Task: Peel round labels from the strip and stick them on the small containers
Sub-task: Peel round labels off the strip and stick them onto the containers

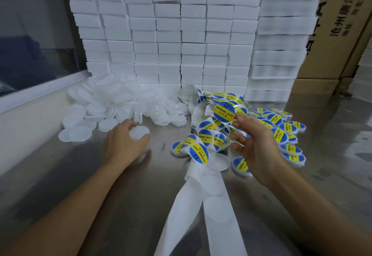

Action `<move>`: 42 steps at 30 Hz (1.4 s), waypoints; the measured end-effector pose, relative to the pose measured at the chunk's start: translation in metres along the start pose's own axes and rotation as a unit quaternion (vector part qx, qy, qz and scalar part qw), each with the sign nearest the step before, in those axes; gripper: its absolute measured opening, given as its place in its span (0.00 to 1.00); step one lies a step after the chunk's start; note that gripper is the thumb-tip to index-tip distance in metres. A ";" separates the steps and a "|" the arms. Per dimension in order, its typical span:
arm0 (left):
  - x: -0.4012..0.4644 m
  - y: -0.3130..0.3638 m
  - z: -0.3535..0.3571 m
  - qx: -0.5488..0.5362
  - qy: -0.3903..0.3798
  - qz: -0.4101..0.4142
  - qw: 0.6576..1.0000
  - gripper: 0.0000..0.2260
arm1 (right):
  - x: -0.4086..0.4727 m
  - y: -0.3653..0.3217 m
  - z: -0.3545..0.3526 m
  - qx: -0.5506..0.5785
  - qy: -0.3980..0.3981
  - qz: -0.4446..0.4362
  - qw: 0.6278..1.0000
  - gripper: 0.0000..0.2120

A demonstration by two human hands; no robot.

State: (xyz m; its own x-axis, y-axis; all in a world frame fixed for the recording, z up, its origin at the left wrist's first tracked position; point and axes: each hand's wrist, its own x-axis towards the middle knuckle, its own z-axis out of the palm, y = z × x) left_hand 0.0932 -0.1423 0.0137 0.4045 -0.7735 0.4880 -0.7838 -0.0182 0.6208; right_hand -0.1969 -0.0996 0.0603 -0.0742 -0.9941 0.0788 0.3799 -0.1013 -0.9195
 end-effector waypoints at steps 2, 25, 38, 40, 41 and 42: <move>-0.007 0.005 0.000 -0.004 0.026 0.054 0.998 0.19 | 0.001 0.001 -0.001 -0.005 -0.001 -0.005 1.000 0.06; -0.071 0.077 -0.009 -0.131 0.059 0.416 0.898 0.21 | -0.021 0.021 0.025 -0.107 -0.071 -0.139 0.982 0.27; -0.060 0.080 -0.010 -0.613 -0.245 -0.133 0.739 0.13 | -0.019 0.015 0.020 -0.107 -0.052 -0.113 0.986 0.27; -0.061 0.082 -0.010 -0.626 -0.266 -0.136 0.720 0.15 | -0.019 0.016 0.020 -0.106 -0.049 -0.105 0.988 0.27; -0.062 0.083 -0.009 -0.630 -0.272 -0.135 0.715 0.15 | -0.018 0.016 0.020 -0.107 -0.048 -0.102 0.988 0.27; -0.062 0.083 -0.009 -0.633 -0.275 -0.135 0.711 0.15 | -0.018 0.017 0.020 -0.107 -0.047 -0.099 0.988 0.27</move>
State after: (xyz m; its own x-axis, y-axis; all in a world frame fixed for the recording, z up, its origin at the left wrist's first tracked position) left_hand 0.0071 -0.0901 0.0400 -0.0581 -0.9873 0.1482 0.4801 0.1025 0.8712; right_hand -0.1703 -0.0845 0.0513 -0.0379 -0.9557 0.2919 0.1613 -0.2941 -0.9421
